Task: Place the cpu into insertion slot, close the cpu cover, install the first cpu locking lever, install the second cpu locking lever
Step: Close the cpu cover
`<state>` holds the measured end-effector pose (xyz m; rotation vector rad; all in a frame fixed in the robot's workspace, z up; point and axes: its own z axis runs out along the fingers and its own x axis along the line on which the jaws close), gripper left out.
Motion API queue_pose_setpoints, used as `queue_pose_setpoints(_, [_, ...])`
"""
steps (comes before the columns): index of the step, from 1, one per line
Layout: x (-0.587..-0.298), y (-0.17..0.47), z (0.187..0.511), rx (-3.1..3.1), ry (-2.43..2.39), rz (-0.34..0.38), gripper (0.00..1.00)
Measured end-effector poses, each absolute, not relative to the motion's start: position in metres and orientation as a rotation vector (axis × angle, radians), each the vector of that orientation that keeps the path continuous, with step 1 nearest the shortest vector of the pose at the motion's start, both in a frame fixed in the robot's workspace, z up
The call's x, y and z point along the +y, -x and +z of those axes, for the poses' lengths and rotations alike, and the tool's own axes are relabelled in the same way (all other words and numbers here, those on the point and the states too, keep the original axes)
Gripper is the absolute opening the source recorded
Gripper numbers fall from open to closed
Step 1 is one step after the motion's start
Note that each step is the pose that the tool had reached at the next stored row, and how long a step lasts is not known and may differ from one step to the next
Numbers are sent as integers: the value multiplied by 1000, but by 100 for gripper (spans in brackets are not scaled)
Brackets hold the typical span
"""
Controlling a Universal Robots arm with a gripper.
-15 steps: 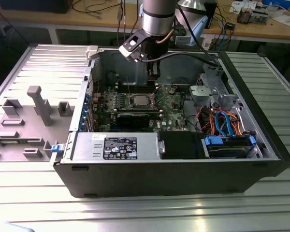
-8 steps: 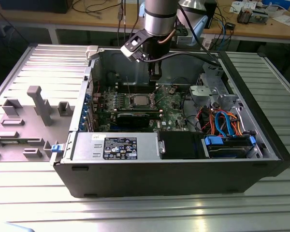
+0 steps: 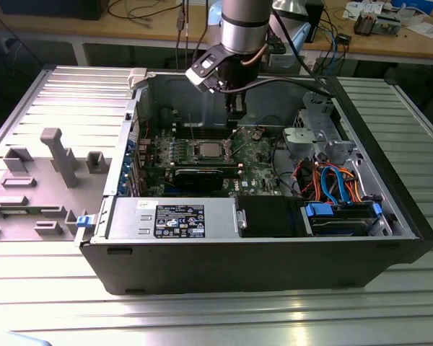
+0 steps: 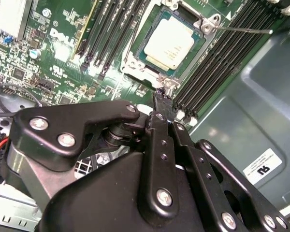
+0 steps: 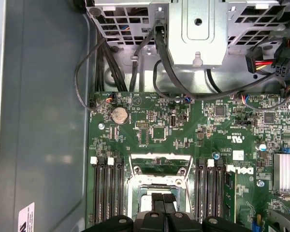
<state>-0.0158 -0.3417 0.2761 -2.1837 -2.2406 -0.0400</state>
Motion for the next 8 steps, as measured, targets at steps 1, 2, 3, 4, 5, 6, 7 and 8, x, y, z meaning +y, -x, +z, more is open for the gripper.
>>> queue_pose_setpoints(1, [-342, 15, 276, -2241, 2184, -40, 11])
queue_pose_setpoints(2, [-342, 14, 276, -2241, 2184, -40, 11])
queue_pose_setpoints(3, [-342, 13, 276, -2241, 2184, -40, 11])
queue_pose_setpoints(4, [-342, 12, 276, -2241, 2184, -40, 11])
queue_pose_setpoints(5, [-342, 11, 276, -2241, 2184, -40, 11])
queue_pose_setpoints(6, [-342, 9, 276, -2241, 2184, -40, 11])
queue_pose_setpoints(7, [-342, 8, 276, -2241, 2184, -40, 11])
queue_pose_setpoints(8, [-342, 8, 276, -2241, 2184, -40, 11])
